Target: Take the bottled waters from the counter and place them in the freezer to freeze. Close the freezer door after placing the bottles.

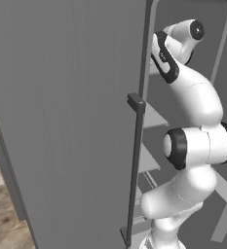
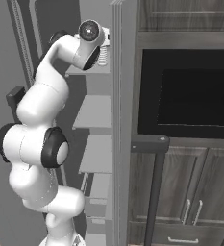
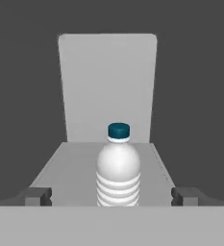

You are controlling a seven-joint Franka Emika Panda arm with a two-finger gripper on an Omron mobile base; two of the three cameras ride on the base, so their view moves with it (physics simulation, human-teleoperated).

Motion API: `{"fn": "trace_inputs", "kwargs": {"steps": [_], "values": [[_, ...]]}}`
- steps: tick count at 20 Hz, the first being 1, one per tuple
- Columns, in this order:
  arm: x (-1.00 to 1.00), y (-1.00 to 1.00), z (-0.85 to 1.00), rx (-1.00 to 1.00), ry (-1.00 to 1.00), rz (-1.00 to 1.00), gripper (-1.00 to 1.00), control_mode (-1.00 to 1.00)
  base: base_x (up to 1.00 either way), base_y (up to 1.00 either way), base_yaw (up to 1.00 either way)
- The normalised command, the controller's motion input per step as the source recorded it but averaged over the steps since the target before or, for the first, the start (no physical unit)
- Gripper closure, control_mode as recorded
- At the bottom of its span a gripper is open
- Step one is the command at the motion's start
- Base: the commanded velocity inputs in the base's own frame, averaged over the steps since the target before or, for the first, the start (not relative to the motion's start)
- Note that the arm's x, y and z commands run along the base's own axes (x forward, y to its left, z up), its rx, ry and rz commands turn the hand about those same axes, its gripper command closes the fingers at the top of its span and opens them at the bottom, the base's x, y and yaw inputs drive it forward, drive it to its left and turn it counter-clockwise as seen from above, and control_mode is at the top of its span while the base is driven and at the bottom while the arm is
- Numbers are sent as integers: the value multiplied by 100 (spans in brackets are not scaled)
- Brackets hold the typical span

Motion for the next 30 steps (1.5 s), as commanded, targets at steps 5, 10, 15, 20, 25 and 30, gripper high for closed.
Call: {"fn": "trace_inputs", "kwargs": {"steps": [5, 10, 15, 20, 25, 30], "values": [[-56, 0, 11, 0, -10, -1, -100, -100, 0, 0, 0], [-65, 0, 16, 0, -6, -3, -100, -100, 0, 0, 0], [-84, 0, 17, 0, -3, -6, -100, -100, 0, 0, 0], [-95, 0, 12, 0, -2, -10, -100, -100, 0, 0, 0], [-92, 0, 13, 0, 0, -16, -100, -100, 0, 0, 0], [-85, 2, 1, 0, 4, -17, -100, -100, 0, 0, 0]]}}
